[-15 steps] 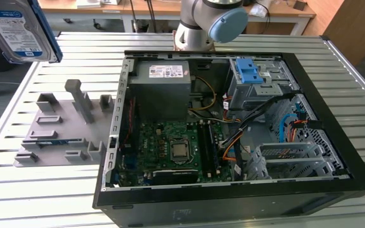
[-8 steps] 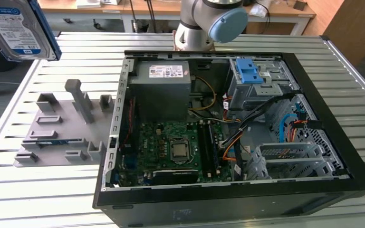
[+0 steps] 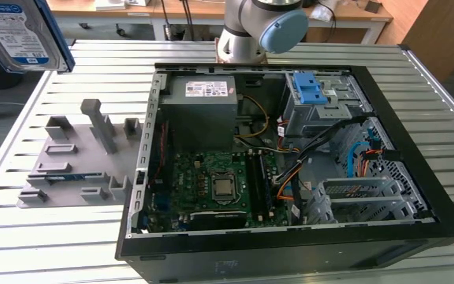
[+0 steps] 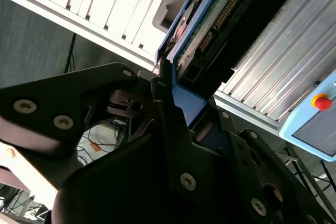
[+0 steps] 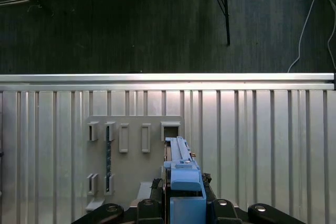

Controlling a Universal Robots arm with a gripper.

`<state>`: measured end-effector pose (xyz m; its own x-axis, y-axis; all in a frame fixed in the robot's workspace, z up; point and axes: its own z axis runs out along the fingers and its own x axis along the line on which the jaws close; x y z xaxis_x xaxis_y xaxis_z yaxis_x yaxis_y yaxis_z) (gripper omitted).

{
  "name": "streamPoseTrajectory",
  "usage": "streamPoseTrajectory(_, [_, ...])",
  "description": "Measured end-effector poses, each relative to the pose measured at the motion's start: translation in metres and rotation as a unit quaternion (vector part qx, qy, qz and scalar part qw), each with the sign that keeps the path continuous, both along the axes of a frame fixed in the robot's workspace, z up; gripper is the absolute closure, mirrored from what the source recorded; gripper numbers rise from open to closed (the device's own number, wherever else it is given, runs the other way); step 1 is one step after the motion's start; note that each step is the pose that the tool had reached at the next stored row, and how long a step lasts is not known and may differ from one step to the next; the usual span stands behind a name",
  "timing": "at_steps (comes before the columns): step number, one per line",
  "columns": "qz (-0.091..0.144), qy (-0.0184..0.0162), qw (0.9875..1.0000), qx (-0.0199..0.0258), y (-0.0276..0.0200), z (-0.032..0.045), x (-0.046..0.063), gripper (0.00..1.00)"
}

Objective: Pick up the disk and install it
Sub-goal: 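Pick up the disk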

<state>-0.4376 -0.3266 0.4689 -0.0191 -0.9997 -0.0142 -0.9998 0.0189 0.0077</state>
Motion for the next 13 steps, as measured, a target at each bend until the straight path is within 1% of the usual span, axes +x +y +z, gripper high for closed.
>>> streamPoseTrajectory(13, [0.000,-0.0001,1.0000,0.0000,0.0000,0.0122,0.000,0.64])
